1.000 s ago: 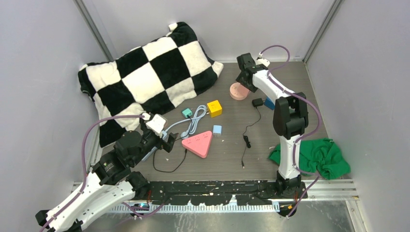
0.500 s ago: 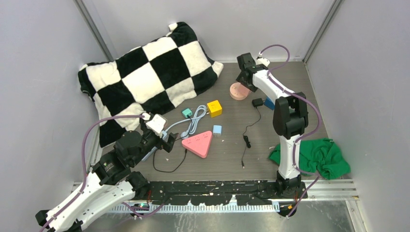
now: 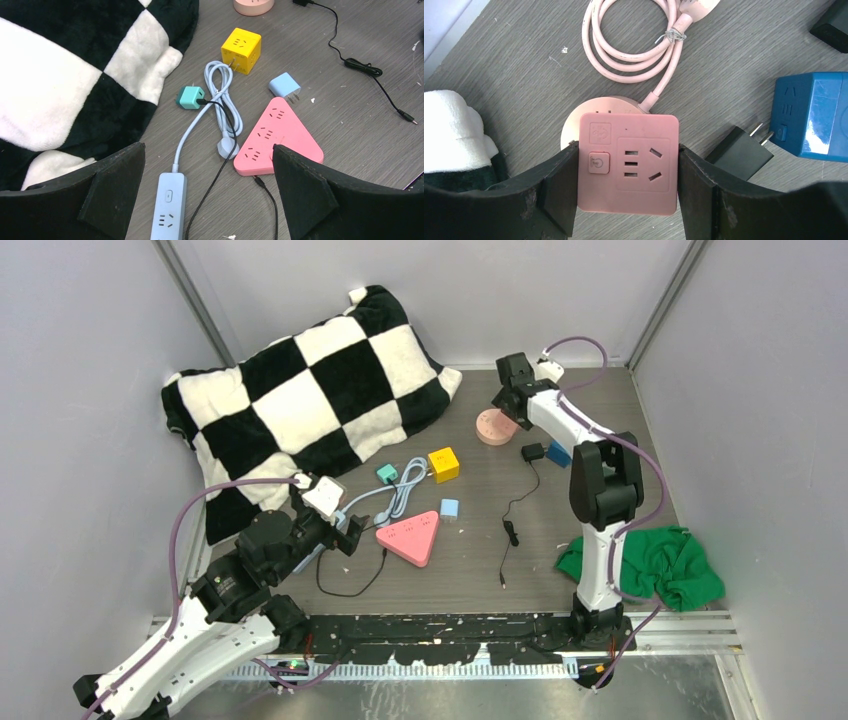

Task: Insert the plug
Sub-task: Insert the plug into the socket.

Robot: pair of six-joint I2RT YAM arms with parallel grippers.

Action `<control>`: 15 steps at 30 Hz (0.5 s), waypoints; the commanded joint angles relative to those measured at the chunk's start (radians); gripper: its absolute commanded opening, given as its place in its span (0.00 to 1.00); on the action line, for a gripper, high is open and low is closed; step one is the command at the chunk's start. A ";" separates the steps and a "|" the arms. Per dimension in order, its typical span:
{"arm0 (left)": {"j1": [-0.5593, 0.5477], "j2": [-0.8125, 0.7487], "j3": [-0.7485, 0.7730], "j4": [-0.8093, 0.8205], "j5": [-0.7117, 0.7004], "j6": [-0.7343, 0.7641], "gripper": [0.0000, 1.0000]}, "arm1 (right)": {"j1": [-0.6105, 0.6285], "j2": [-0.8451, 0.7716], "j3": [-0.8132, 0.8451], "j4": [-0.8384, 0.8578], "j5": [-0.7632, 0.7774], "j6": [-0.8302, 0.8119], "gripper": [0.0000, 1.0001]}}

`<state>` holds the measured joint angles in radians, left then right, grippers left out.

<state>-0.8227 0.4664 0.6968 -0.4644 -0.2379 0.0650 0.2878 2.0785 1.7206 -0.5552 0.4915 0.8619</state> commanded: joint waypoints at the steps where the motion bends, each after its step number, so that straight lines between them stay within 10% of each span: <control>1: 0.002 -0.006 -0.005 0.034 0.017 0.016 0.99 | -0.008 -0.077 -0.061 0.107 0.021 -0.009 0.38; 15: 0.002 -0.005 -0.006 0.035 0.023 0.016 0.99 | -0.005 -0.079 -0.092 0.117 0.040 -0.016 0.36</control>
<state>-0.8227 0.4664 0.6964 -0.4644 -0.2283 0.0650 0.2852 2.0197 1.5986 -0.4313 0.4961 0.8482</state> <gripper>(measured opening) 0.989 0.668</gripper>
